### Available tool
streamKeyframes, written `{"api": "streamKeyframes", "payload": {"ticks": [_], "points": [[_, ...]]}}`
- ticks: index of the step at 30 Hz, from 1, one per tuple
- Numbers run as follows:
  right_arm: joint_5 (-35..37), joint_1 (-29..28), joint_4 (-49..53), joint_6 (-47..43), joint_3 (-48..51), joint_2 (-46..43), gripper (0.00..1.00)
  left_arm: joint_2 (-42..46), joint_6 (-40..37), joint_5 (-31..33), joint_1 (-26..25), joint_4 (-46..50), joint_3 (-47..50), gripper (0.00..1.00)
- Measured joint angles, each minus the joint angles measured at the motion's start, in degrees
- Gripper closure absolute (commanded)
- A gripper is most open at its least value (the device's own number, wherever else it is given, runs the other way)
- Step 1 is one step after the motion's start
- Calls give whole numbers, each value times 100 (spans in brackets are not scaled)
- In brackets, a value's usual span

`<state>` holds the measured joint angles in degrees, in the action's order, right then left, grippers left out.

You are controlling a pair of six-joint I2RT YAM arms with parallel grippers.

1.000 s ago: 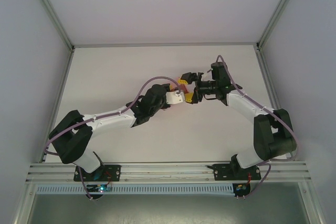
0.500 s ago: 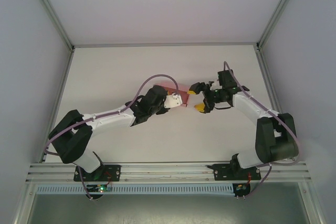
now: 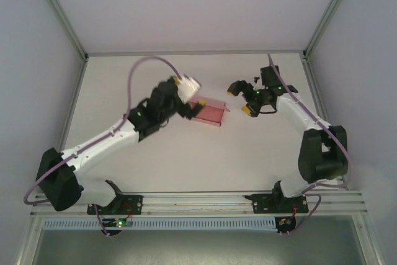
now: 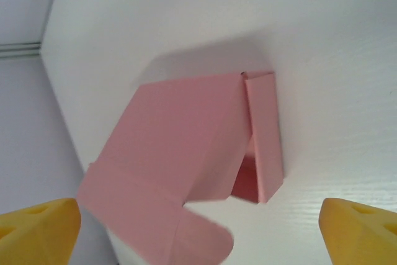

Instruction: Assemble paper box

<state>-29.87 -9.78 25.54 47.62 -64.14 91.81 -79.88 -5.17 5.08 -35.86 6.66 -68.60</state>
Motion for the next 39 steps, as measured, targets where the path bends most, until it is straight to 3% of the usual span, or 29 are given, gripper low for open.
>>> {"api": "streamKeyframes", "payload": {"ticks": [4,7,12,24,31,33,39], "points": [[286,-374,-4,-153,2,463,11,-970,1034,-352,769,616,-1102,0],[525,-610,-15,-299,2,662,20,-1818,1412,-839,984,957,-1423,3],[804,-772,-179,-555,162,780,29,-2782,1768,-1858,1110,1261,-1222,11],[1102,-837,-577,-1145,496,841,41,-3578,2406,-3663,1537,651,-852,28],[1121,-868,-684,-1436,494,874,40,-3762,2590,-4330,1567,284,-787,73],[1176,-876,-691,-1510,496,874,30,-3777,2618,-4411,1574,175,-789,80],[1139,-754,-1034,-1364,809,723,16,-3801,2887,-4760,1740,-490,-472,84]]}}
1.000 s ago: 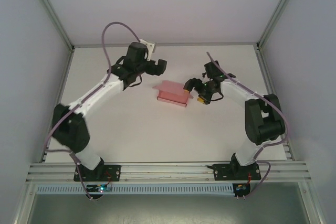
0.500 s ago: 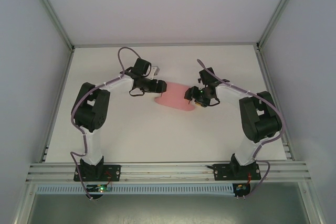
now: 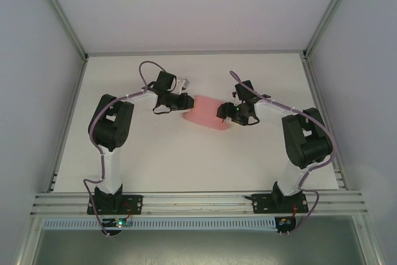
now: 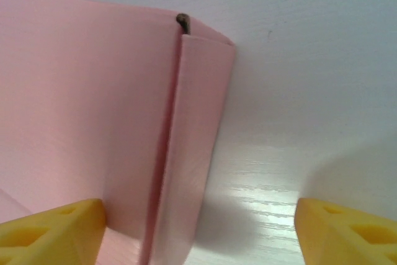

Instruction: Assemble paper box

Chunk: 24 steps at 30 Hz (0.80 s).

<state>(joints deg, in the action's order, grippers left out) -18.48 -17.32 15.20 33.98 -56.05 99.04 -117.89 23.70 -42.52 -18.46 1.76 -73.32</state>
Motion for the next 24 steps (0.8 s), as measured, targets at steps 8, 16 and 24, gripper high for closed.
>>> {"api": "streamKeyframes", "payload": {"ticks": [8,16,24], "points": [[-1320,216,-1325,756,463,-35,13,116,669,-680,354,-1443,918,91],[-2037,208,-1923,1086,240,516,41,116,809,-820,402,-1751,1064,88],[-2350,216,-2321,1543,199,407,67,175,566,-715,433,-1722,1097,0]]}}
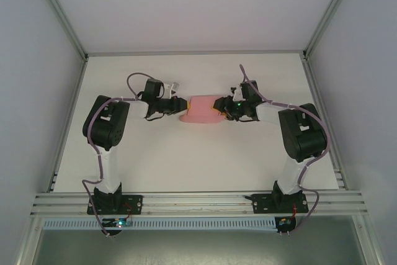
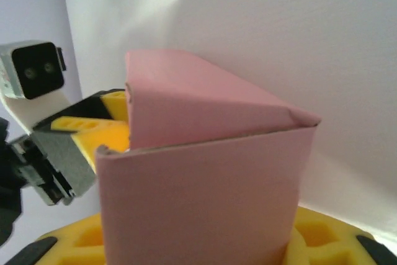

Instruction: Assemble paper box

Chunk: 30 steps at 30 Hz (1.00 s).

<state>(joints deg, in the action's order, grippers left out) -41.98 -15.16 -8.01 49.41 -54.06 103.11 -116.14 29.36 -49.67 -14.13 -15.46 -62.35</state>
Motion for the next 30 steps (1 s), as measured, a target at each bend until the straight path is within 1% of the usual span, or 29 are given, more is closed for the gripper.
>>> {"api": "streamKeyframes", "payload": {"ticks": [2,4,5,7,8,10,13,15,16,17,19,21,24,27,30], "points": [[-20,2,39,63,0,-125,68,254,-122,70,-17,-20,107,0],[-79,2,79,155,0,-247,68,802,-404,216,-44,-66,374,0],[-111,4,98,219,0,-299,68,1128,-599,374,-61,-66,496,0],[-195,7,164,424,-4,-378,67,1864,-1279,949,-254,-24,664,0],[-243,7,214,496,-9,-400,67,2205,-1694,1316,-461,9,691,0],[-363,24,369,728,-87,-409,67,2747,-2570,2070,-1060,44,695,0],[-579,96,608,1086,-262,-407,67,3178,-3871,3069,-2129,-39,804,0],[-745,175,717,1342,-417,-396,68,3206,-4579,3521,-2555,-122,977,0],[-831,219,809,1434,-516,-369,68,3169,-4843,3727,-2638,-144,1062,0],[-894,251,901,1506,-614,-341,70,3110,-5086,3928,-2675,-146,1128,0],[-1029,306,1132,1615,-809,-278,70,2922,-5617,4367,-2712,-138,1176,0],[-1134,330,1360,1672,-918,-249,67,2761,-6059,4756,-2754,-136,1165,0],[-1211,332,1757,1665,-1025,-247,67,2614,-6577,5180,-2874,-133,1117,0],[-1285,328,2044,1646,-1060,-247,66,2507,-6885,5466,-2933,-151,1010,0],[-1414,328,2151,1694,-1047,-247,66,2382,-7121,5724,-2931,-203,918,6]]}}
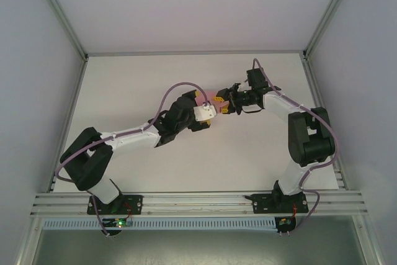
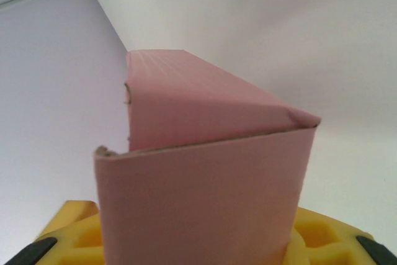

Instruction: Assemble paper box

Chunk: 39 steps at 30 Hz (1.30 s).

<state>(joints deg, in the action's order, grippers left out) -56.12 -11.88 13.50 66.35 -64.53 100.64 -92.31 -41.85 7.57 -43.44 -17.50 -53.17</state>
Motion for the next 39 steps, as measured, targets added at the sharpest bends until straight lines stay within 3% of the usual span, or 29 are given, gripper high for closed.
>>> {"api": "streamKeyframes", "payload": {"ticks": [6,12,15,17,23,27,28,29,30,39], "points": [[-214,0,-184,302,199,0,65,-153,-168,348,0,-44,44,15],[-350,-17,-323,446,260,0,65,-120,-52,286,-2,-122,273,50],[-341,-24,-387,573,264,-11,58,-120,-162,254,-11,7,280,65],[-339,-24,-374,658,271,-15,56,-120,-192,260,-39,57,280,67],[-393,-39,-380,527,284,-146,34,-111,70,192,-44,46,280,72],[-400,-39,-391,461,317,-334,31,-76,203,190,-44,50,280,79],[-398,-37,-391,437,332,-378,27,-72,227,192,-44,50,280,80],[-396,-39,-398,404,356,-422,8,-66,251,192,-44,52,280,82],[-396,-39,-407,382,396,-470,2,-57,291,195,-44,52,280,82],[-269,155,-435,236,990,-1217,2,232,503,175,-42,367,286,86]]}}
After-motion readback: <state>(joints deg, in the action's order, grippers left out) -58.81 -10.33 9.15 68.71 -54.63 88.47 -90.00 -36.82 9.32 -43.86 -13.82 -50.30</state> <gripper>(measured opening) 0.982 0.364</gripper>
